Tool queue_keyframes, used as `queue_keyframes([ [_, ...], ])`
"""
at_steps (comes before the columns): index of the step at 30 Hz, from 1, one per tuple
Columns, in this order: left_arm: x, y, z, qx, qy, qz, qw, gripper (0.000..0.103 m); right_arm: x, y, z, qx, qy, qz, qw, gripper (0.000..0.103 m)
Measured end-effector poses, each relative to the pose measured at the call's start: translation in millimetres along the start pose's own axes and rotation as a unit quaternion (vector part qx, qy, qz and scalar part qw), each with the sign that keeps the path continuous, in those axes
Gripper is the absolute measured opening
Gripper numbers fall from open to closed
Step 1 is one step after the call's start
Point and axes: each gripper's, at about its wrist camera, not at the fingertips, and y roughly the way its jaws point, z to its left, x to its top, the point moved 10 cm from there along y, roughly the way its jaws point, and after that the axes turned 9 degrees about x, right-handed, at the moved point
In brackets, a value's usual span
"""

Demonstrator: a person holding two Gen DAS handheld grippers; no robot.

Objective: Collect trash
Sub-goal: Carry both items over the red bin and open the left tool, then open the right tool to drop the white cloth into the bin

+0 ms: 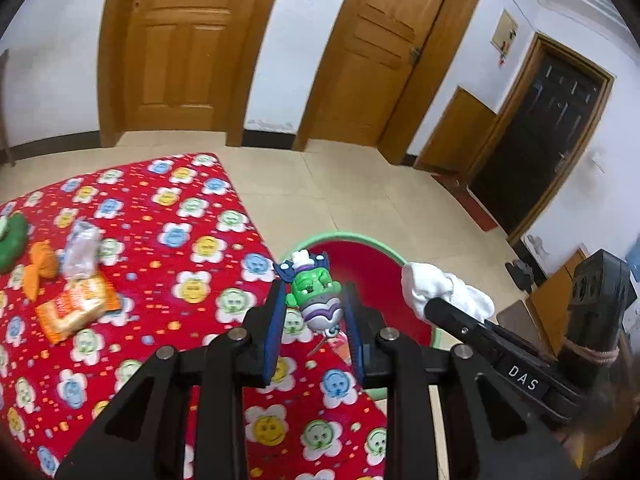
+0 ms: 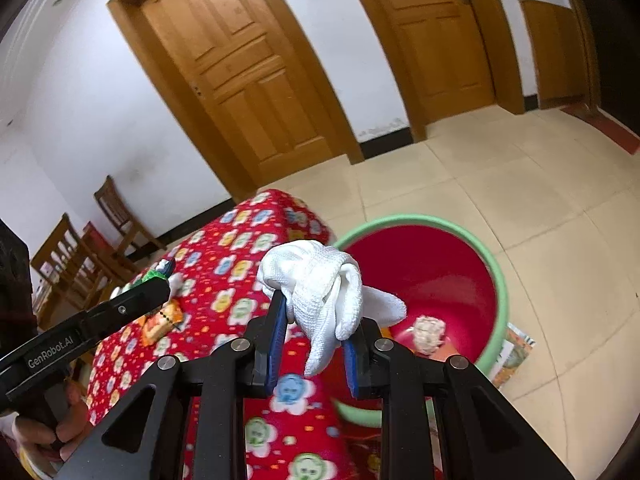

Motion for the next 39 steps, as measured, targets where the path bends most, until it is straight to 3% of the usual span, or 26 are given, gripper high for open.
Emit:
queue_keyframes([
  [7, -7, 37, -26, -0.021, 0.016, 0.024, 0.9994, 0.028, -4, 2, -37, -0.014, 0.034, 0.004, 0.999, 0.026],
  [16, -20, 70, -36, -0.020, 0.028, 0.062, 0.9975, 0.028, -11, 10, -66, -0.031, 0.059, 0.015, 0.998, 0.026],
  [26, -23, 72, -26, -0.004, 0.019, 0.068, 0.9975, 0.030, -17, 22, -74, -0.039, 0.066, 0.029, 0.997, 0.028],
  [39, -22, 63, 0, 0.015, -0.009, 0.065, 0.9977, 0.030, -18, 24, -74, -0.049, 0.062, 0.029, 0.996, 0.044],
])
